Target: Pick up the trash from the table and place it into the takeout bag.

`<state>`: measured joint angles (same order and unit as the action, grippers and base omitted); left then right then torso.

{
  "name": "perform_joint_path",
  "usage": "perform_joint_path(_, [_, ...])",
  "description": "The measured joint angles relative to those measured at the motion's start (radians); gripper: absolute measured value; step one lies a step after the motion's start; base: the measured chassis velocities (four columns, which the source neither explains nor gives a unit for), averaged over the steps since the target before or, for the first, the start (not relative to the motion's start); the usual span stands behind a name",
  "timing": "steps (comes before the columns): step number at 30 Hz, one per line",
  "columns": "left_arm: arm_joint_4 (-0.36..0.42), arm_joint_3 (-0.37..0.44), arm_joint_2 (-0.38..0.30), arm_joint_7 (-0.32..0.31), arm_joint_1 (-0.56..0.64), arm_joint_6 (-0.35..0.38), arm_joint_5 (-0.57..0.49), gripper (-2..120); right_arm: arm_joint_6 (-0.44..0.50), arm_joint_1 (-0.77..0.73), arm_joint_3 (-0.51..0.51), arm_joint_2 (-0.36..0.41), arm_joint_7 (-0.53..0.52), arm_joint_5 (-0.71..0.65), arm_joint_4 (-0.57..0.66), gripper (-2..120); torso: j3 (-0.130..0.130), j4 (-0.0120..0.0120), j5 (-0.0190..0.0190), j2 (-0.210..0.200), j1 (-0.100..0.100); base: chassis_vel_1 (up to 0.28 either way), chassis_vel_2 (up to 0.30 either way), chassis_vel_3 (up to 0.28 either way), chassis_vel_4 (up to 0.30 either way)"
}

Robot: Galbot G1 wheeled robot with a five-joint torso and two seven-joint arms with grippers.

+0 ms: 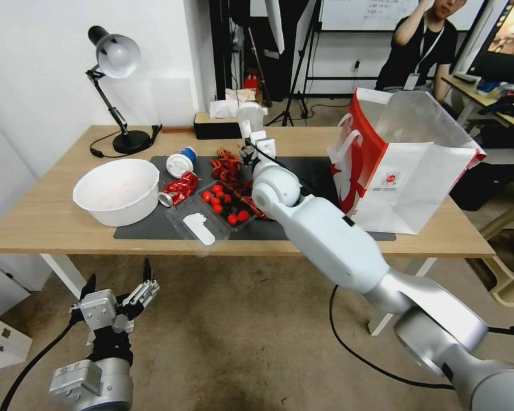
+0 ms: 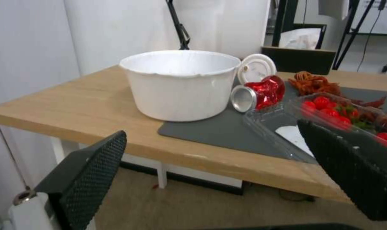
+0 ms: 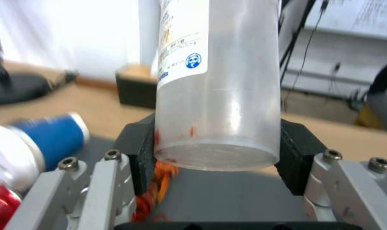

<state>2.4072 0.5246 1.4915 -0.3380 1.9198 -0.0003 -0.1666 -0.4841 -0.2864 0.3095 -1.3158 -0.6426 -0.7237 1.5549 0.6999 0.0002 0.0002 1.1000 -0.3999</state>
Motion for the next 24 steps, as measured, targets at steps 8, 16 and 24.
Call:
perform_joint_path(8, [0.002, 0.000, 0.000, 0.000, 0.003, 0.000, 0.001, 100, -0.084, -0.007, -0.052, 0.152, -0.115, -0.075, 0.263, 54, 0.000, -0.0003, 0.0000, 0.000, 0.000, 0.000, 0.000, 0.000, 0.000])
perform_joint_path(16, [-0.001, -0.008, -0.006, -0.001, 0.011, -0.001, 0.014, 100, -0.163, -0.006, -0.160, 0.323, -0.221, -0.233, 0.470, 54, 0.000, -0.0001, 0.0000, 0.000, 0.000, 0.000, 0.000, 0.000, 0.000])
perform_joint_path(24, [0.004, -0.024, -0.004, -0.001, 0.014, -0.002, 0.029, 100, -0.178, -0.062, -0.304, 0.476, -0.238, -0.337, 0.506, 54, 0.000, -0.0002, -0.0001, 0.000, 0.000, 0.000, 0.000, 0.000, 0.000])
